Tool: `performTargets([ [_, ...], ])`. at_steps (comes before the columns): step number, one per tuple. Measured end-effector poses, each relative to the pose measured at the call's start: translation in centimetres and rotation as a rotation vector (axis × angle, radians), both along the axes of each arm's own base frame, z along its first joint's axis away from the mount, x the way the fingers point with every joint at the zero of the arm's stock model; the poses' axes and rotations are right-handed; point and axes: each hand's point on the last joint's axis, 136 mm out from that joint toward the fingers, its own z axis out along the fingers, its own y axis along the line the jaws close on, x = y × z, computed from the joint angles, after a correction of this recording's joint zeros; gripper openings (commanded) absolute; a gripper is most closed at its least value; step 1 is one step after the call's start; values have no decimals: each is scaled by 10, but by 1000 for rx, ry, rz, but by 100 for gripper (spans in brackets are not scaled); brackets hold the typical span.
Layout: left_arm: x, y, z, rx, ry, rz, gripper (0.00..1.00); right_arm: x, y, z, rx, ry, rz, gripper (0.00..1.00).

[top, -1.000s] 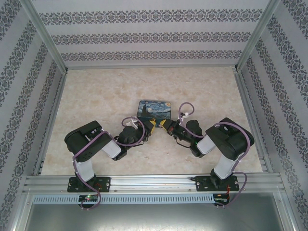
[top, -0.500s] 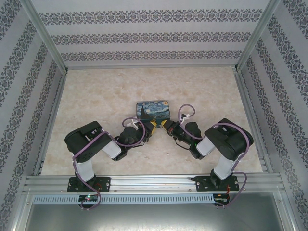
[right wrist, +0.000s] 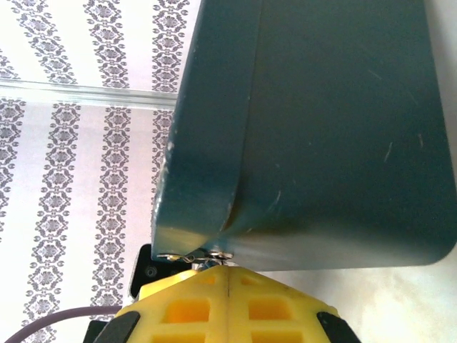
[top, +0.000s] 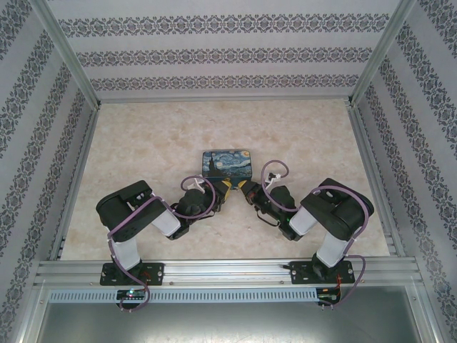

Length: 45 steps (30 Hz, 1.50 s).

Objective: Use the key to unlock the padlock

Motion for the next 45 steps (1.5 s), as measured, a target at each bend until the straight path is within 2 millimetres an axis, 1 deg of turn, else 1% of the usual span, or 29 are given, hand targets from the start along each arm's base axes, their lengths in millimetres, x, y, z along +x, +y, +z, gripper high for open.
performTargets([
  [12, 0, -1, 1, -1, -3, 5, 0, -9, 3, -1, 32, 37, -11, 0],
  [24, 1, -2, 1, -3, 3, 8, 0, -8, 3, -3, 32, 36, -14, 0],
  [29, 1, -2, 0, -1, 6, 8, 0, -7, 2, -4, 29, 34, -14, 0],
  [37, 9, 3, 4, -4, -7, 64, 0, 3, 10, 6, 42, 13, -7, 0],
  [45, 10, 4, 2, 1, 0, 72, 0, 4, 11, -1, 35, 22, -8, 0],
])
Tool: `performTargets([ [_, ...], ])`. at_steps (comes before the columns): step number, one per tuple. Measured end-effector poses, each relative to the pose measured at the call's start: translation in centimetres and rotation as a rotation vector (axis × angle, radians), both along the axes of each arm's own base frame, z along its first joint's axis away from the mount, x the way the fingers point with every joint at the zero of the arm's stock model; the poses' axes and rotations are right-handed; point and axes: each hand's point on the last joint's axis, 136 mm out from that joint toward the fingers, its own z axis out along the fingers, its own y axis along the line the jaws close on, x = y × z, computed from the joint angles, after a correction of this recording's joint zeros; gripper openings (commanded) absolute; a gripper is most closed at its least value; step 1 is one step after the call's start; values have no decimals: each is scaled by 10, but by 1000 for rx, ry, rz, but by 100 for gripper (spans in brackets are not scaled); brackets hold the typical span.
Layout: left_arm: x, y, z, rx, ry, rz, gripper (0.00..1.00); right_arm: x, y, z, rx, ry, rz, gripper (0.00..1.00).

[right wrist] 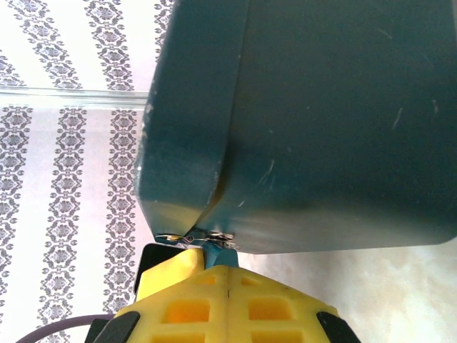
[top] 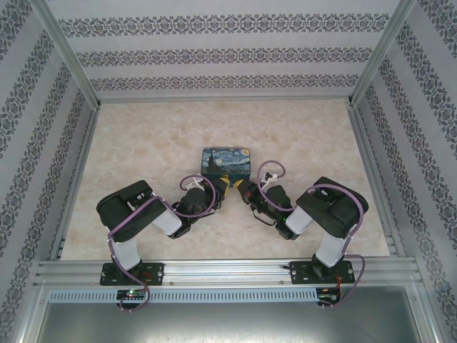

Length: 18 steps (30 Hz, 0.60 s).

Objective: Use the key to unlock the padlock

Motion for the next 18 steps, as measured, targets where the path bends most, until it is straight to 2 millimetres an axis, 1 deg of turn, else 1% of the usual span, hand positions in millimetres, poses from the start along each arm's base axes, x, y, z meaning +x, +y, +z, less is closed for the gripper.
performTargets([
  [8, -2, -2, -1, 0, 4, -15, 0, 3, -6, -1, 5, 6, 21, 0],
  [18, -3, -3, -1, -4, 8, -22, 0, 2, -7, -3, -2, 6, 31, 0],
])
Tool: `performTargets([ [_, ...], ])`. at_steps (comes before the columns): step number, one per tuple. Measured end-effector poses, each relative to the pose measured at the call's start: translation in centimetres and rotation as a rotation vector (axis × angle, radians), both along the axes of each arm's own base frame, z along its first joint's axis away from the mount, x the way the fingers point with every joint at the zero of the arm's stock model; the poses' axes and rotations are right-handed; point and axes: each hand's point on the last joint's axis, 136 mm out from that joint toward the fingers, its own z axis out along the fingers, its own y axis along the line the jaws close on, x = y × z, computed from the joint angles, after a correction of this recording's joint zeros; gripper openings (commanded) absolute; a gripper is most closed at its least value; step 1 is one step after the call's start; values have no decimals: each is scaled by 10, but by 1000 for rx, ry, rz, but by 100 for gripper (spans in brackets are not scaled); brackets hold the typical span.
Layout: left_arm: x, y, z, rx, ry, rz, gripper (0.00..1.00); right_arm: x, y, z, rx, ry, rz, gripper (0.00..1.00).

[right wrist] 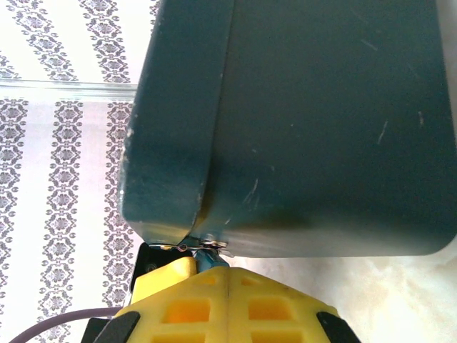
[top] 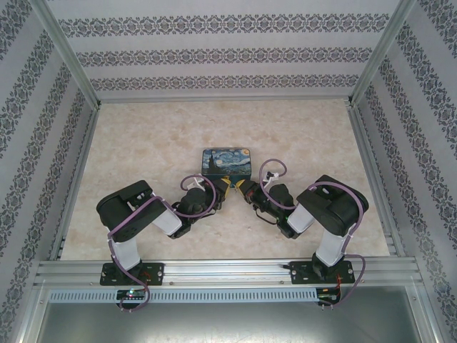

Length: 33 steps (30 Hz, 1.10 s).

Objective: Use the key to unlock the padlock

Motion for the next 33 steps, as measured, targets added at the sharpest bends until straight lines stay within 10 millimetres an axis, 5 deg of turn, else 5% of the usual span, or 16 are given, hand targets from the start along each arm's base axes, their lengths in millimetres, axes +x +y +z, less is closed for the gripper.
performTargets([
  [29, -6, -7, 1, -8, 8, -42, 0, 4, 2, -1, -1, -4, 13, 0],
  [30, -5, -6, 1, -7, 8, -36, 0, 5, 2, -1, -1, -5, 13, 2],
  [33, -5, -5, 0, -6, 6, -30, 0, 5, 3, -2, -7, -8, 16, 30],
])
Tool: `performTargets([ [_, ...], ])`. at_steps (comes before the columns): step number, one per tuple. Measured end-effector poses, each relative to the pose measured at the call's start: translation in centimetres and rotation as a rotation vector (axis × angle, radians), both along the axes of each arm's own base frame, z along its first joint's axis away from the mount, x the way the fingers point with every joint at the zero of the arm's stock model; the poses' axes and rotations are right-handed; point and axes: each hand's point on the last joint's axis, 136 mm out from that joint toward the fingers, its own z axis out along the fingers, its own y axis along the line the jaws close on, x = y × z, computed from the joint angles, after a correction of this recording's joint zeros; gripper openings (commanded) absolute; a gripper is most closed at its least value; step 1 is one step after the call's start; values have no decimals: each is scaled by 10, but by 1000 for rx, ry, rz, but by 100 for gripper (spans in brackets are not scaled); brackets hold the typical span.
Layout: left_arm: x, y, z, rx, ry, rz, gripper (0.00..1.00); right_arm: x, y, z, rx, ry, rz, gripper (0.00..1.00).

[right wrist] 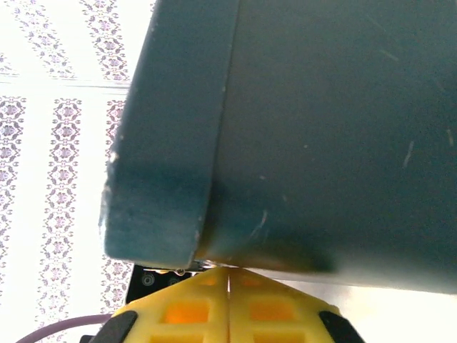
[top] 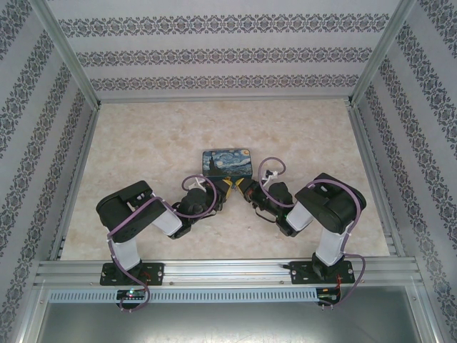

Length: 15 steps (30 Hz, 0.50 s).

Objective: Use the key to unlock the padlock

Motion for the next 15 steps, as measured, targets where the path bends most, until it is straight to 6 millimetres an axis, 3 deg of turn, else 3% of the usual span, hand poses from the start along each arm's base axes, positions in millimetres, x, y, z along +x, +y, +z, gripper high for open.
performTargets([
  [4, 0, -2, 1, -7, -15, -5, 0, -1, -6, -10, -31, 21, -5, 52],
  [8, -8, -10, -4, 1, -16, -51, 0, -10, -13, -12, -39, 31, 13, 58],
  [15, -13, -15, -6, 2, -21, -82, 0, -26, -36, -14, -74, 38, 30, 60],
])
